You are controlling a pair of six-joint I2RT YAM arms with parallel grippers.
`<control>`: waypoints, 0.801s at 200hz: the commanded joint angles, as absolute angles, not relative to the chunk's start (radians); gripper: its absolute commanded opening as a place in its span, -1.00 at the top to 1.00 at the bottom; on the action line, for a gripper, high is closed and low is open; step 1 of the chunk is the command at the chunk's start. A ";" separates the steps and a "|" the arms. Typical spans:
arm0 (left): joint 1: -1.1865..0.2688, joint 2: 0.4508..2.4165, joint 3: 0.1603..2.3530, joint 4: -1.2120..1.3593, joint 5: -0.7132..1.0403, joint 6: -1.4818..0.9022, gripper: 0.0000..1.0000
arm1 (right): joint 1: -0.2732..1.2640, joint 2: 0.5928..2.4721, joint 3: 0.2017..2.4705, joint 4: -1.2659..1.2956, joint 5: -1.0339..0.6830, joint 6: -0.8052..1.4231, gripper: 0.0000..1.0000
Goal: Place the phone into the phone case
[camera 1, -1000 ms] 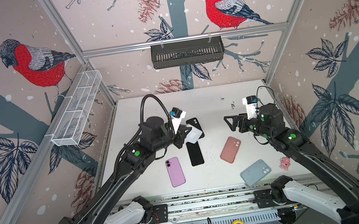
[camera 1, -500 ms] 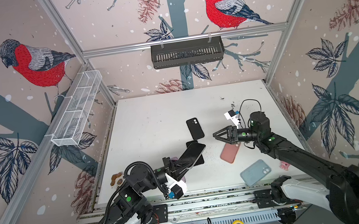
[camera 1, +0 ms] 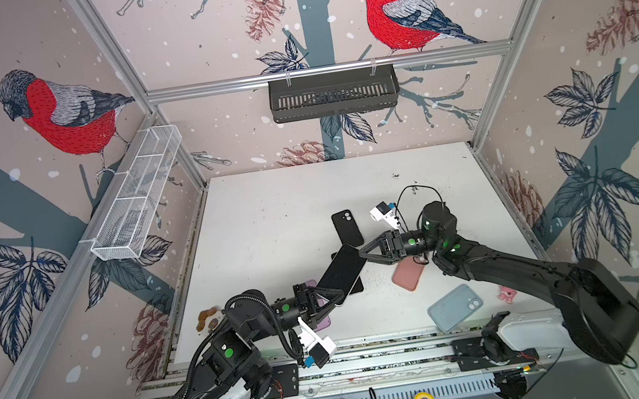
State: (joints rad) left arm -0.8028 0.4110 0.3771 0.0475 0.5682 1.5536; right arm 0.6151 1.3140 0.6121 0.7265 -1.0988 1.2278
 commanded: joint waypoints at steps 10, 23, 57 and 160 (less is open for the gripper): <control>-0.805 0.410 0.392 0.066 0.580 1.618 1.00 | 0.637 1.352 0.615 0.966 -1.128 1.355 -0.13; -0.805 0.405 0.390 0.064 0.579 1.618 1.00 | 0.643 1.359 0.618 0.966 -1.125 1.356 -0.03; -0.804 0.403 0.385 0.071 0.597 1.613 1.00 | 0.654 1.372 0.624 0.963 -1.123 1.350 0.23; -0.811 0.437 0.416 0.149 0.602 1.061 0.04 | 0.469 1.216 0.604 0.767 -1.071 1.244 0.96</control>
